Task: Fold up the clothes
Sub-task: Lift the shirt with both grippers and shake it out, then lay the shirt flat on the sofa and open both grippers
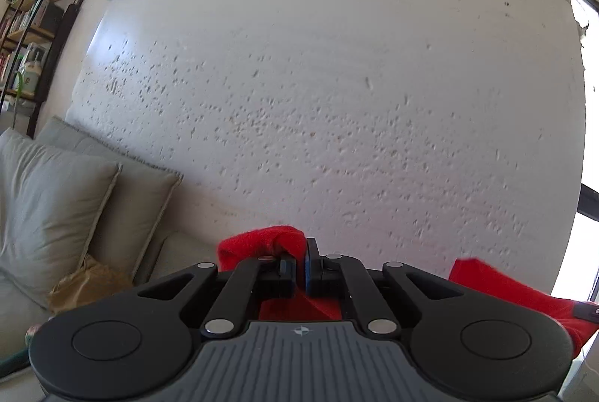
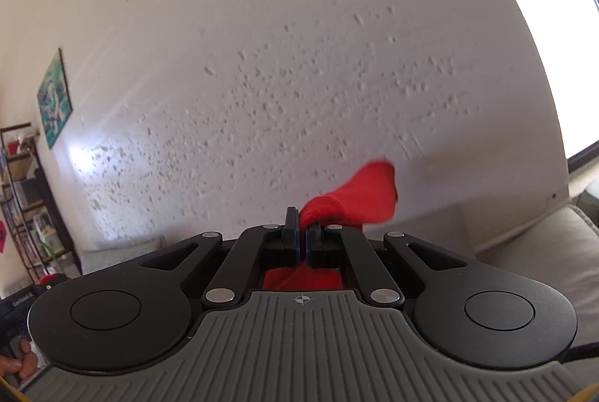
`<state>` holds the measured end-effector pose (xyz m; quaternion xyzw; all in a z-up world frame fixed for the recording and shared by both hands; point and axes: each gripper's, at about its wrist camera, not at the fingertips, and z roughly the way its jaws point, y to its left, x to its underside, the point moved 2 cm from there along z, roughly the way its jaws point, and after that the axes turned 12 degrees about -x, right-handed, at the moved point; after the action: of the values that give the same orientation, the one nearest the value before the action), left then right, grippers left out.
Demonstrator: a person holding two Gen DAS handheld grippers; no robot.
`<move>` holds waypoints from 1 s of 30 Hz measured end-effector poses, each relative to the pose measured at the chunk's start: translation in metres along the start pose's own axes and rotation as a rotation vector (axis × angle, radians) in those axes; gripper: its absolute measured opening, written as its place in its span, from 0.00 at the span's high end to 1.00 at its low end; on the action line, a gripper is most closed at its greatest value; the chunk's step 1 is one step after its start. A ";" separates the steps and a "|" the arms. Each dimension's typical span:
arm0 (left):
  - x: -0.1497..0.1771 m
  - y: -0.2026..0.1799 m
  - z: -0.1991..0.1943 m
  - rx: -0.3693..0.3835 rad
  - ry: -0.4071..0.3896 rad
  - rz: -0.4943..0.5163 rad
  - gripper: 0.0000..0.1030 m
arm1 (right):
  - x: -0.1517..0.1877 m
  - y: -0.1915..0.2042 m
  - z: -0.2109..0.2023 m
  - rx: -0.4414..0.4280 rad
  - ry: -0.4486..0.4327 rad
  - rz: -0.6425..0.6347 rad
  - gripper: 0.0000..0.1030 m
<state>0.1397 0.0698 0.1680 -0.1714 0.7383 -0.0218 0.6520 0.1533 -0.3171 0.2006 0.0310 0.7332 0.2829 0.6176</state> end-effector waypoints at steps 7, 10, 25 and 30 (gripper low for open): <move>0.165 0.059 0.001 -0.197 0.382 -0.006 0.98 | 0.167 -0.083 -0.005 0.156 0.275 0.194 0.98; 0.212 0.085 -0.008 -0.254 0.536 -0.012 0.97 | 0.229 -0.109 -0.014 0.229 0.407 0.251 0.98; 0.220 0.098 -0.060 -0.240 0.711 0.078 0.95 | 0.250 -0.108 -0.084 0.307 0.530 0.240 0.99; 0.246 0.100 -0.066 -0.262 0.877 0.136 0.89 | 0.282 -0.119 -0.088 0.342 0.706 0.273 0.79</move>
<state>0.0309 0.0820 -0.0831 -0.1779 0.9505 0.0440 0.2508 0.0420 -0.3385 -0.0966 0.1316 0.9255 0.2295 0.2711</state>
